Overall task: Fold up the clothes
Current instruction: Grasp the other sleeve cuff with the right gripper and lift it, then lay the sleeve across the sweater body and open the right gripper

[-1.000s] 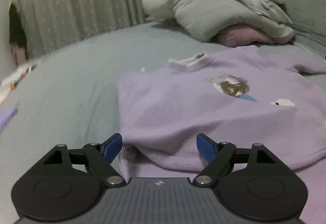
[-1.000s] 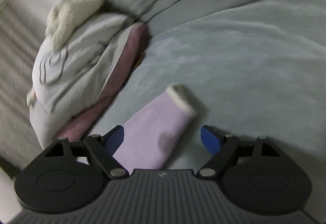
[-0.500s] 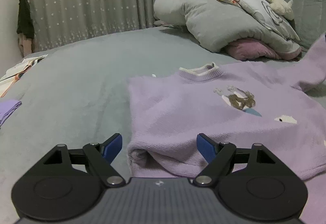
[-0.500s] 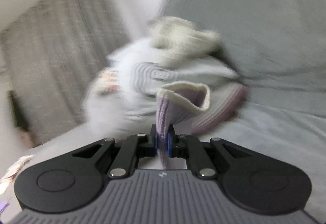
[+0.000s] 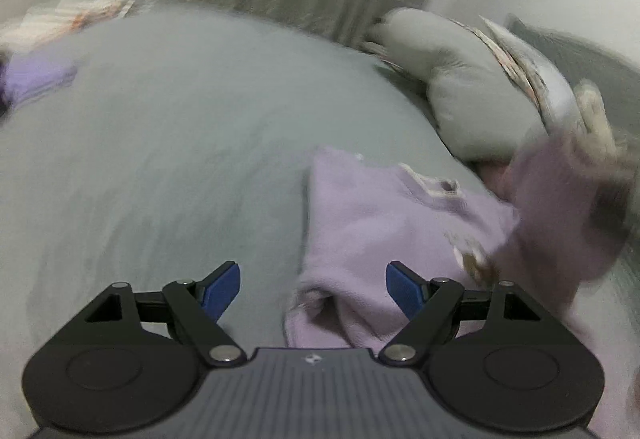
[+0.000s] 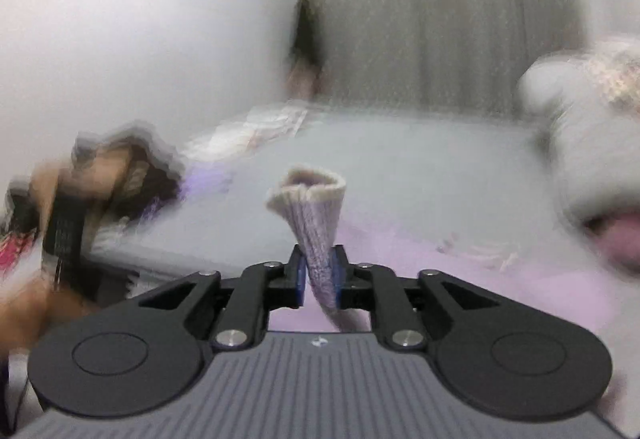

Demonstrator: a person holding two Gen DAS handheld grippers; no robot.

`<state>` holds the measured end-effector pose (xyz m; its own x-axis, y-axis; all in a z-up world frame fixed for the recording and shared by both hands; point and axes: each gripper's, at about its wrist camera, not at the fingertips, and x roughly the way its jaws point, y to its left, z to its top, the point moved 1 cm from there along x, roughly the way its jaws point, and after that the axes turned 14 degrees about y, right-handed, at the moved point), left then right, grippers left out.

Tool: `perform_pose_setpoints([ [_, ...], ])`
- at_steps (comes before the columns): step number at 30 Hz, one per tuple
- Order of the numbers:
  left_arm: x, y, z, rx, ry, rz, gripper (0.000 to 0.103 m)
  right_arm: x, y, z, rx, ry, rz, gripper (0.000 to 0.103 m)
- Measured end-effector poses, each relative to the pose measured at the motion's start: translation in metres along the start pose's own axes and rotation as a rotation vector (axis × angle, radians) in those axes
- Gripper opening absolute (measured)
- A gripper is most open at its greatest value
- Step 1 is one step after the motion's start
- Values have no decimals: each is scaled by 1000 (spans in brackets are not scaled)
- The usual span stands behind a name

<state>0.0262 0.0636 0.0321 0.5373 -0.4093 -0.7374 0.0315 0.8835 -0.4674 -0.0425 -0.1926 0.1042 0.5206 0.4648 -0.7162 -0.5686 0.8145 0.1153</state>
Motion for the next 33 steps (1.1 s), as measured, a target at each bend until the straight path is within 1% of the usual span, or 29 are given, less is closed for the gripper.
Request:
perform_pose_setpoints([
  [2,-2,7,3,-30,6,-28,80,15,10,-8,-35,96,52,28],
  [4,-4,9,4,-38,5,-39,80,14,8,-8,-46,134,102,44],
  [5,-4,6,4,-26,5,-48,80,7,-1,-7,-28,137,136,48],
  [7,-5,0,4,5,6,-67,80,-9,-24,-3,43,98,159,67],
  [8,-6,-8,1,47,8,-86,80,-19,-44,-2,122,68,163,72],
  [9,-5,-17,-3,92,9,-93,81,-31,-71,-4,239,30,162,79],
  [11,-4,-35,-11,180,11,-99,81,-46,-114,-18,430,-18,150,79],
  [12,-3,-38,-14,198,11,-98,81,-58,-143,-37,583,-53,148,79],
  [13,0,-52,-23,258,4,-86,81,-70,-166,-59,727,-87,156,79],
  [15,5,-67,-34,324,-4,-94,81,-85,-203,-99,952,-148,188,79],
  [16,8,-73,-39,348,-7,-106,81,-92,-215,-116,1033,-171,202,79],
  [18,14,-79,-44,367,1,-118,82,-101,-229,-141,1139,-190,193,79],
  [19,23,-84,-47,382,15,-98,82,-102,-231,-148,1161,-186,182,79],
  [21,32,-86,-51,397,21,-68,82,-98,-232,-156,1186,-180,186,79],
  [23,38,-86,-54,404,21,-49,82,-90,-230,-160,1213,-239,247,79],
  [25,42,-88,-55,404,15,-48,83,-81,-229,-156,1224,-257,285,80],
  [26,42,-89,-56,407,12,-47,83,-74,-227,-152,1219,-241,277,80],
  [28,42,-90,-55,416,10,-40,83,-65,-224,-146,1203,-211,218,80],
  [29,43,-91,-56,422,9,-35,83,-64,-225,-146,1206,-221,200,80],
  [33,47,-93,-58,442,8,-30,84,-68,-236,-153,1271,-354,199,80],
])
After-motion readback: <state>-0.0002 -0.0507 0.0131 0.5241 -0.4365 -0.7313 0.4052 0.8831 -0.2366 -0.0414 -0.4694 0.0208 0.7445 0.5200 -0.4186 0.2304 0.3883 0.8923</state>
